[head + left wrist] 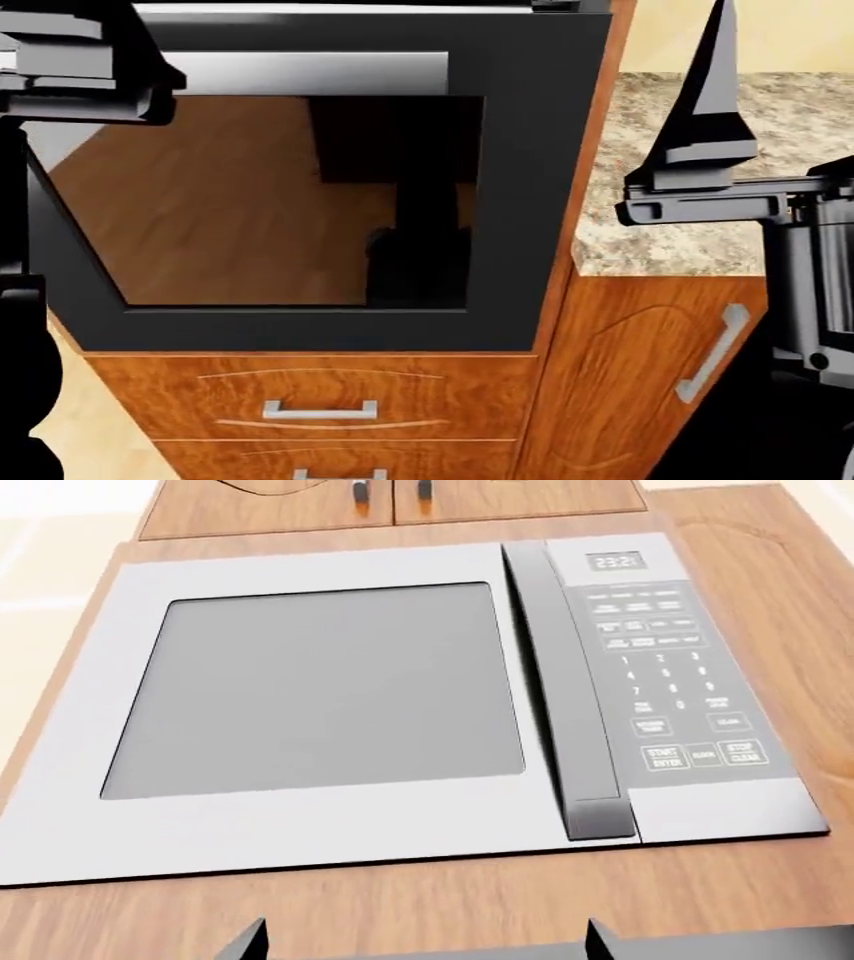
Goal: Open the microwave door
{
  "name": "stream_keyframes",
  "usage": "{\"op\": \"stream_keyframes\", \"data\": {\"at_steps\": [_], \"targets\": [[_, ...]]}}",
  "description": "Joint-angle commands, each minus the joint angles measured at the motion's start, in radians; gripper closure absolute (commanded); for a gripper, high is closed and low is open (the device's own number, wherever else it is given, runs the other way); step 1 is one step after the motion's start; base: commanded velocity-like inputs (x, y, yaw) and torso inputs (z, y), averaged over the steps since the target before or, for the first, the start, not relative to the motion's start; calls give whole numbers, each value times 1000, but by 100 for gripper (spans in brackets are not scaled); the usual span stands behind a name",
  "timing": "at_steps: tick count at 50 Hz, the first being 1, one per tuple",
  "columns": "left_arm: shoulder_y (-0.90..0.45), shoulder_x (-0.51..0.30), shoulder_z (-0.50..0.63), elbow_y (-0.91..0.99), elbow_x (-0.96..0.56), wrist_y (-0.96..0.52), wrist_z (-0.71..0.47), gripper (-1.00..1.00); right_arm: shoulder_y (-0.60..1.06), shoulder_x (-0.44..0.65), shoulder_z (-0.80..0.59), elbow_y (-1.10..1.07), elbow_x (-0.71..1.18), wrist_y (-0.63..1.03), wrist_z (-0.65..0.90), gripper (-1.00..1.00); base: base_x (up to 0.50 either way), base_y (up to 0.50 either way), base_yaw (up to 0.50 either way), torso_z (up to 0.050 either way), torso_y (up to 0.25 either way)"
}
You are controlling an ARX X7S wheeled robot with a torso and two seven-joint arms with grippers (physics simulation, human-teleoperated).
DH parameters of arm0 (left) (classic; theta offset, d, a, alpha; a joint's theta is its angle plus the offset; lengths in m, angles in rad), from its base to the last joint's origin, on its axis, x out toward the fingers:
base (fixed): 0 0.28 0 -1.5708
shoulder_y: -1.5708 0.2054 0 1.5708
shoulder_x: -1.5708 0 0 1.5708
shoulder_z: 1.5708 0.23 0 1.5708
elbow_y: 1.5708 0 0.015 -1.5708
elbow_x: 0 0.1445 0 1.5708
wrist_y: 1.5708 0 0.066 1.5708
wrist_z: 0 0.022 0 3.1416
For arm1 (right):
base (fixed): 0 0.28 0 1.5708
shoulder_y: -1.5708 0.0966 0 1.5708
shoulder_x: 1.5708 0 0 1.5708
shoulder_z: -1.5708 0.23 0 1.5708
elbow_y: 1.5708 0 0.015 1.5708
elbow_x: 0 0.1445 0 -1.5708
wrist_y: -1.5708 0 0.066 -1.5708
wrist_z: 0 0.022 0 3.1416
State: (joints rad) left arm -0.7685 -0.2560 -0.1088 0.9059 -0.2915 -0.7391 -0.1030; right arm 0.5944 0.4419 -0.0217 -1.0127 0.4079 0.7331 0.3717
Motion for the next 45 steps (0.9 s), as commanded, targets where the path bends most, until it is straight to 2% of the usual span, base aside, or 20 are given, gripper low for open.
{"op": "stream_keyframes", "data": {"at_steps": [1, 23, 31, 41, 45], "targets": [[-14, -7, 16, 3, -4, -10, -10, -100, -23, 5, 23, 9, 36, -23, 13, -100, 0, -500, 0, 0, 0], [-17, -16, 31, -10, -2, 6, -25, -100, -61, 16, 29, 18, 48, -63, 23, -100, 0, -492, 0, 0, 0], [-20, -18, 35, -13, -4, 8, -31, -100, -58, 36, -9, 9, 24, -77, 21, -100, 0, 0, 0, 0, 0], [-18, -21, 38, -13, -8, 14, -36, -100, -71, 40, -10, 20, 31, -94, 22, -100, 485, 0, 0, 0, 0], [-19, -24, 37, -10, -10, 12, -39, -100, -75, 43, -9, 15, 32, -95, 28, -100, 0, 0, 0, 0, 4]]}}
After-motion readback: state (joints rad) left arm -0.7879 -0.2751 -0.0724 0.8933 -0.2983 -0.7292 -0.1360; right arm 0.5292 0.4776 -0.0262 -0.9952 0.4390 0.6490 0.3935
